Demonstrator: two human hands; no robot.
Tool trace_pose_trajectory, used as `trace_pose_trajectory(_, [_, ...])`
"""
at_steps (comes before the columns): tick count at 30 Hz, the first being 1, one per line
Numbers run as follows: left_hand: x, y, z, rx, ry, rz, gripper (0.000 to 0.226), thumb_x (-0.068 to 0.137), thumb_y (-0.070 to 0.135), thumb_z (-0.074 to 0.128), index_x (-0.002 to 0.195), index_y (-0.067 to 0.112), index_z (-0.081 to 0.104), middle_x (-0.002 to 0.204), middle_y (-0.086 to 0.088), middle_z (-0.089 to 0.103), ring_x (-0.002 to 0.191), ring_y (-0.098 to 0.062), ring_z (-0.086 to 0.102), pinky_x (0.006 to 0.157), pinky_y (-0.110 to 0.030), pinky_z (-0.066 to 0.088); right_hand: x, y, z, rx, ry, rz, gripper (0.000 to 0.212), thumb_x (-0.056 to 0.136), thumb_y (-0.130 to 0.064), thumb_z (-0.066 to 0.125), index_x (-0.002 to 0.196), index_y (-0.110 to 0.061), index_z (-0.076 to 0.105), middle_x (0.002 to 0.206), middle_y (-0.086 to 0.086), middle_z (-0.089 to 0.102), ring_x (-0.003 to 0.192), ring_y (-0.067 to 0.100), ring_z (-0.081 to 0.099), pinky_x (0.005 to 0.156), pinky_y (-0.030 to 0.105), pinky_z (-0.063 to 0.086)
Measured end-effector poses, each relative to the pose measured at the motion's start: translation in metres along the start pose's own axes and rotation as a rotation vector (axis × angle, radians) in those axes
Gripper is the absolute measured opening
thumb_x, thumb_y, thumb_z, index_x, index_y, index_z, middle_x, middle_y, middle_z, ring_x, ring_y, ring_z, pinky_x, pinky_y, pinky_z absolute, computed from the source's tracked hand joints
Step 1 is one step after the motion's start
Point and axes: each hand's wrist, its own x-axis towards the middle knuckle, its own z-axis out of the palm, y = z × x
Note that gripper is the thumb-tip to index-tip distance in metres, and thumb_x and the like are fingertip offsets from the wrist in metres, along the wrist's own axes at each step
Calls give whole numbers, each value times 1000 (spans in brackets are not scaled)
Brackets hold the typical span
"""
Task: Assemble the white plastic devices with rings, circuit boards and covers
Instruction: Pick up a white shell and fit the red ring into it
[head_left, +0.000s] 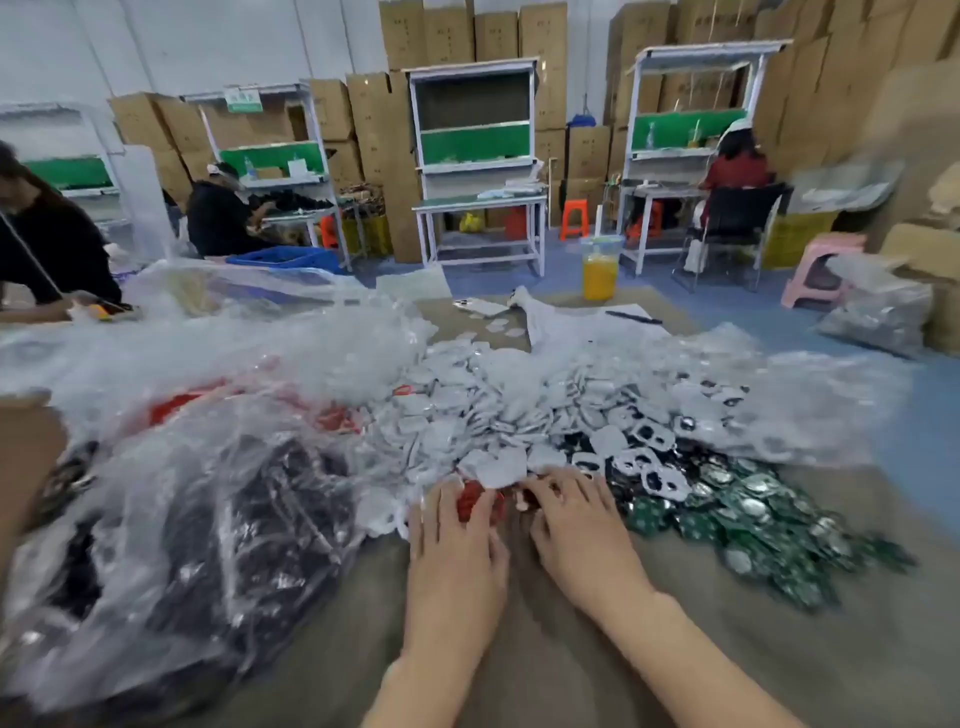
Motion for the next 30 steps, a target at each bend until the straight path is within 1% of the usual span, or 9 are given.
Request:
trace_pose_trajectory(1, [-5,0,-4,4,-10,-2,49,80,22,79,128,15,70,137,-23,60,129,-42,56,111,-58,37,-5,-1,-5,2,-72,35,48,102,-30,42,150,-28,38,157,2,36,147,23,28,123,43,10])
trace_pose_trajectory(3, [-14,-3,-13,2,9,-44,56,83,31,78,134,14,65,143,-26,54,135,-44,50,113,-60,36,-18,-5,-13,-6,-111,80,52,106,-33,28,157,-28,22,165,2,19,153,22,12,124,42,0])
trace_pose_trajectory(6, [-24,-9,-16,-36,-106,-159,61,102,48,44,156,23,31,165,-17,21,154,-33,17,124,-48,12,-36,-6,-20,23,-164,104,52,107,-35,23,158,-26,19,167,3,13,154,21,7,125,42,2])
trace_pose_trajectory(8, [-27,-12,-16,-103,-109,-177,59,104,48,35,158,26,25,168,-10,15,155,-27,10,125,-43,11,-41,-6,-25,12,-166,94,51,107,-34,24,157,-25,23,164,2,20,152,21,14,125,42,8])
trace_pose_trajectory(14, [-23,-12,-16,-83,-97,-139,54,103,51,37,153,30,33,164,-4,24,153,-23,17,122,-41,21,-39,-4,-20,23,-105,77,48,104,-35,29,151,-26,32,154,-1,36,142,18,31,121,36,21])
trace_pose_trajectory(21, [15,-15,0,29,-19,49,59,97,51,53,149,24,46,157,-12,39,149,-32,31,122,-51,21,4,-7,-6,48,-102,-23,53,105,-37,28,157,-28,19,164,2,20,152,21,15,124,42,7])
trace_pose_trajectory(24, [36,-16,2,48,-43,91,54,90,49,67,136,22,60,143,-10,56,137,-31,49,113,-50,39,27,-7,2,41,-100,-90,53,106,-36,28,157,-28,18,164,3,19,152,22,14,124,43,5])
trace_pose_trajectory(27, [45,-18,7,27,-1,131,41,68,37,90,104,23,75,112,-6,72,107,-30,69,88,-48,56,41,-5,9,72,-93,-138,45,106,-35,34,150,-28,37,160,2,31,147,23,27,123,40,10])
trace_pose_trajectory(30, [48,-23,14,-18,65,137,34,67,31,92,96,25,75,108,-5,73,100,-30,70,85,-47,56,43,-2,17,135,23,-144,29,100,-30,55,126,-24,64,140,2,56,129,25,52,116,43,31])
